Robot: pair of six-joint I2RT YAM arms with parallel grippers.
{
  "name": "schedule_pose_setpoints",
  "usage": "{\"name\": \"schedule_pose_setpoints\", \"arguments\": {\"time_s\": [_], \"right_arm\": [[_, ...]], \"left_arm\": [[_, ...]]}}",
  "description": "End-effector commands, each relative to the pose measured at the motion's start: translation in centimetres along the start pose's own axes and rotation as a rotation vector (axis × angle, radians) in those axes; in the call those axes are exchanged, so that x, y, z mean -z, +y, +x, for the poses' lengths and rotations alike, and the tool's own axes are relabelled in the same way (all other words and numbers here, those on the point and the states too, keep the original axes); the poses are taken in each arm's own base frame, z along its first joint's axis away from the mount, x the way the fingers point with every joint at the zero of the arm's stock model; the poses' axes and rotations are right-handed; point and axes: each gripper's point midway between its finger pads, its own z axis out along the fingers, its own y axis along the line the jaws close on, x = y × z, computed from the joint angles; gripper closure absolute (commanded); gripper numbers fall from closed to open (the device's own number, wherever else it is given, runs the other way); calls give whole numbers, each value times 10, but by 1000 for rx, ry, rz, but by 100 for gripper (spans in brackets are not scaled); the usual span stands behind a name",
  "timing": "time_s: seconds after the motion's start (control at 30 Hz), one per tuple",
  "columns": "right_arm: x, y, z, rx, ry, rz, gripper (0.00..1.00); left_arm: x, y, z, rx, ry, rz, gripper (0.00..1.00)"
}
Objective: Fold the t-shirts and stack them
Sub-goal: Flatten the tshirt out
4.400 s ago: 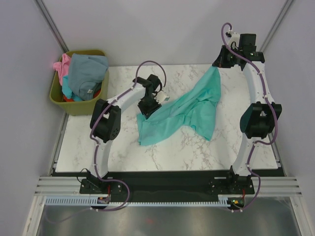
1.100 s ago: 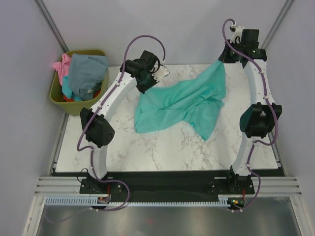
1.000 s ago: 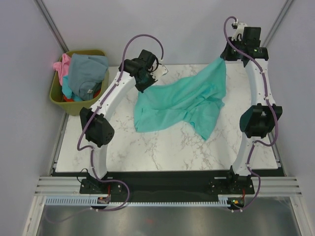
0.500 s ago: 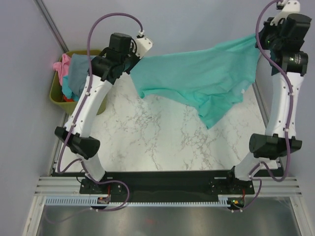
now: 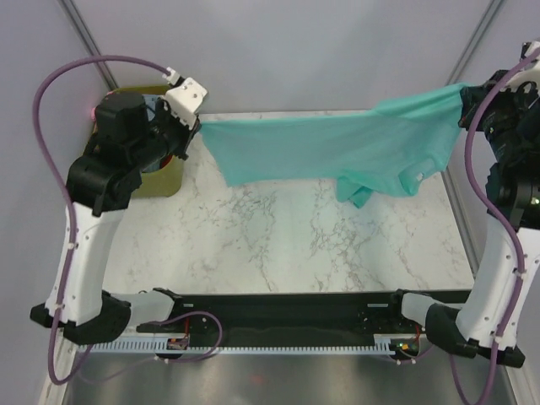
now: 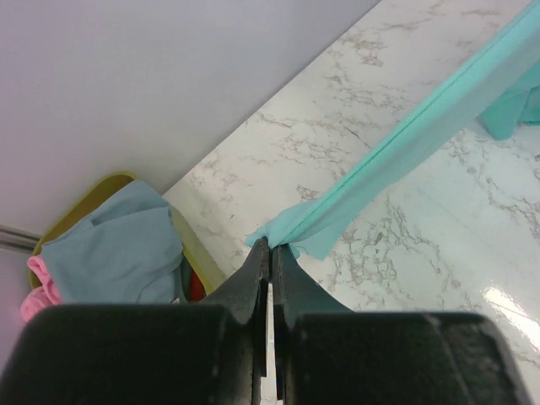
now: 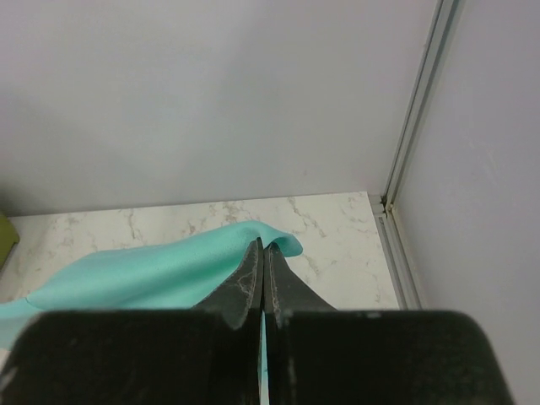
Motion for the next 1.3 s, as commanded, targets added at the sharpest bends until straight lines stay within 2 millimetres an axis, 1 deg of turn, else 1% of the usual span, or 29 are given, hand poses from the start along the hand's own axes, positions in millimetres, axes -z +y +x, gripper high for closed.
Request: {"name": "schedule_pose_setpoints", "arguments": {"time_s": [0.0, 0.07, 0.1, 0.17, 0.2, 0.37, 0.43, 0.5, 0.57, 0.6, 0.63, 0.67, 0.7, 0.73, 0.77, 0.8, 0.83, 0.87, 0.93, 0.97, 1.0, 1.03, 1.07, 1.1, 1.13, 1.17, 1.2, 1.23, 1.27], "right_arm": [[49, 9, -19, -20, -76, 8, 100], [72, 14, -33, 4, -124, 7, 100], [97, 18, -49, 43, -182, 8, 100], [122, 18, -65, 76, -240, 34, 100], [145, 22, -77, 103, -288, 40, 100], [209, 32, -117, 122, -455, 47, 100], [215, 28, -127, 90, -488, 63, 100], [205, 26, -131, 99, -483, 69, 100], [179, 16, -116, 136, -417, 98, 100], [172, 15, -118, 152, -428, 95, 100], [161, 13, -113, 171, -412, 100, 100], [138, 8, -95, 191, -353, 103, 100], [128, 7, -94, 202, -357, 102, 100], [115, 7, -86, 209, -331, 87, 100], [88, 2, -65, 207, -263, 86, 100], [73, 0, -52, 203, -225, 80, 100], [58, -1, -39, 205, -186, 69, 100], [27, -4, -3, 205, -84, 46, 100], [-4, -9, 28, 209, -19, 37, 100], [-33, -14, 67, 204, 72, 23, 100], [-46, -16, 88, 203, 121, 16, 100], [-59, -20, 107, 196, 167, 16, 100], [-84, -25, 147, 185, 258, 11, 100], [-95, -27, 167, 176, 305, 5, 100], [-105, -28, 186, 170, 347, -8, 100], [-124, -31, 224, 159, 439, -26, 100], [-134, -33, 241, 149, 472, -24, 100], [-143, -35, 255, 132, 501, -25, 100], [-161, -38, 283, 124, 551, -37, 100]], "left_arm": [[51, -4, -20, -87, -126, 4, 98], [72, -7, -27, -113, -172, 8, 98], [91, -7, -34, -122, -214, -9, 98], [113, -3, -42, -136, -257, -45, 98], [126, -2, -46, -143, -284, -60, 98], [177, 0, -70, -166, -388, -93, 98], [183, 2, -76, -168, -407, -106, 98], [178, 3, -71, -171, -384, -106, 98], [154, -2, -51, -182, -307, -76, 98], [142, -4, -40, -182, -268, -60, 98], [120, -11, -19, -176, -199, -21, 98], [106, -15, -7, -172, -161, 2, 98], [93, -20, 1, -169, -138, 25, 98], [70, -28, 25, -158, -71, 63, 98], [56, -32, 36, -148, -38, 84, 98], [43, -35, 41, -142, -30, 98, 98], [24, -43, 64, -126, 30, 132, 98], [13, -47, 74, -122, 60, 151, 98], [-24, -55, 106, -116, 145, 186, 98], [-36, -56, 115, -117, 166, 189, 98], [-57, -59, 132, -110, 217, 211, 98], [-71, -53, 142, -116, 227, 201, 98], [-84, -50, 152, -108, 250, 205, 98], [-102, -44, 174, -66, 298, 224, 98], [-116, -33, 179, -50, 303, 217, 98], [-126, -25, 188, -28, 325, 211, 98], [-134, -7, 200, 7, 347, 186, 98], [-157, 1, 218, 40, 387, 196, 98], [-167, 9, 224, 56, 397, 191, 98]]}}
